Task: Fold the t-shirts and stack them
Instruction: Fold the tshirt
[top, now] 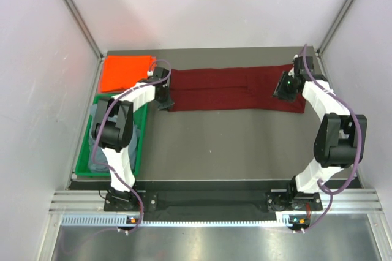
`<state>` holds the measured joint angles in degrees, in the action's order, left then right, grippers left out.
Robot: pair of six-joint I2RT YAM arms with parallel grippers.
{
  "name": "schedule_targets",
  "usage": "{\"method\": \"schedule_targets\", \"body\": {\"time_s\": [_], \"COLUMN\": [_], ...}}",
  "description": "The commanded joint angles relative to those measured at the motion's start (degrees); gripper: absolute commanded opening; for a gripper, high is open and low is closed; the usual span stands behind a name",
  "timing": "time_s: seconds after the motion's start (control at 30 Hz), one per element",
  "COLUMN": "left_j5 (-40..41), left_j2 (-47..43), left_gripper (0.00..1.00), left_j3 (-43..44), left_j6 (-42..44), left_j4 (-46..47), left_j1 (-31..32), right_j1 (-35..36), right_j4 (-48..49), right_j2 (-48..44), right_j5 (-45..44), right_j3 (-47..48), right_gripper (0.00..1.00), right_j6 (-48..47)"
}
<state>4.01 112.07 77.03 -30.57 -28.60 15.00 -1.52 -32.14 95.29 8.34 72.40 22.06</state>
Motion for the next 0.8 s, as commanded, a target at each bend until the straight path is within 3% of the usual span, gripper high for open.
{"method": "schedule_targets", "body": {"time_s": [0.0, 0.13, 0.77], "left_j5": [1.4, 1.7, 0.0], "left_j2": [0.5, -0.8, -11.8], "left_gripper": [0.15, 0.0, 0.0], "left_j3": [-1.8, -3.9, -16.6], "left_j6": [0.4, -0.7, -3.0], "left_j4": [-0.1, -1.0, -2.6], "left_j1": [-0.6, -0.5, 0.4], "right_j1": [0.2, -0.6, -11.0], "right_j4": [0.5, 0.6, 0.2], "right_j2": [-3.1, -1.7, -3.7], "right_j5": [-1.6, -3.6, -6.7], "right_j3": [-0.6, -0.5, -6.5], "right_gripper": [0.34, 0.34, 0.35], "right_j6": [-0.6, -1.8, 3.9]}}
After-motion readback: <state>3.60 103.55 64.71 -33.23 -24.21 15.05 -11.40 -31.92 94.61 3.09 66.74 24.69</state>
